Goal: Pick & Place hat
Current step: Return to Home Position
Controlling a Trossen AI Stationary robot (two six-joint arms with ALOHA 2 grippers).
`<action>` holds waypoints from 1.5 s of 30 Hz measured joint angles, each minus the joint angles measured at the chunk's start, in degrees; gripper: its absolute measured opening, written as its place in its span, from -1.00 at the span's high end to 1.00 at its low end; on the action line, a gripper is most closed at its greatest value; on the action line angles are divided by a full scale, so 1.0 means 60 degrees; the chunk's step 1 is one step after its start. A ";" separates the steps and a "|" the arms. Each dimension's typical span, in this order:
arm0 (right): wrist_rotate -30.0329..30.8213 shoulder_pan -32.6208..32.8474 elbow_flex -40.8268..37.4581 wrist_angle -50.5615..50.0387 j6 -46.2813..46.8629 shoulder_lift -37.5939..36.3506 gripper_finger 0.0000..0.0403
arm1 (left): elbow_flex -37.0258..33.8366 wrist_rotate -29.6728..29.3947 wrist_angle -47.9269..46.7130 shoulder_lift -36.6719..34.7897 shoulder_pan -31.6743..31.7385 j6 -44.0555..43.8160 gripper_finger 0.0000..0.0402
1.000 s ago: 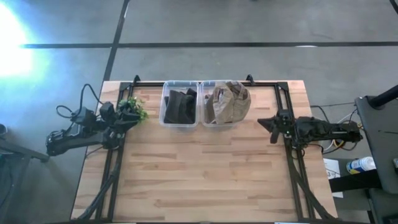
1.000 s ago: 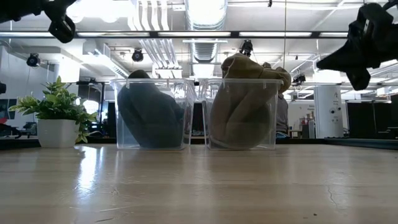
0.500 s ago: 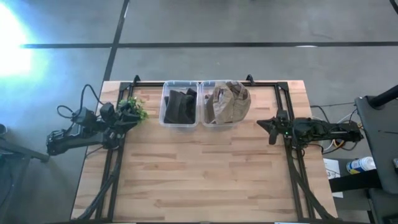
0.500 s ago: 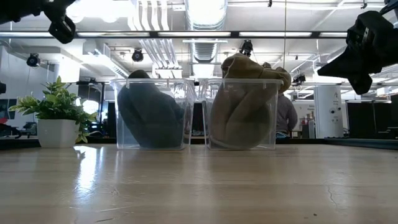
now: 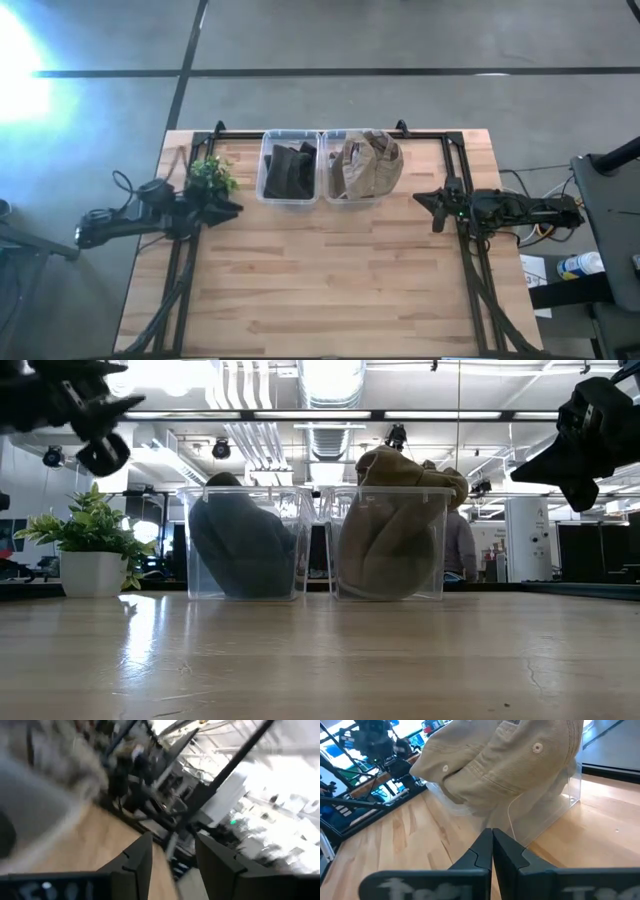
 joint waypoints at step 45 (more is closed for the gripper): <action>0.0000 0.0000 0.0000 -0.0018 0.0000 0.0004 0.96 | -0.1719 -0.2460 0.0692 -0.0001 -0.1807 0.7329 0.29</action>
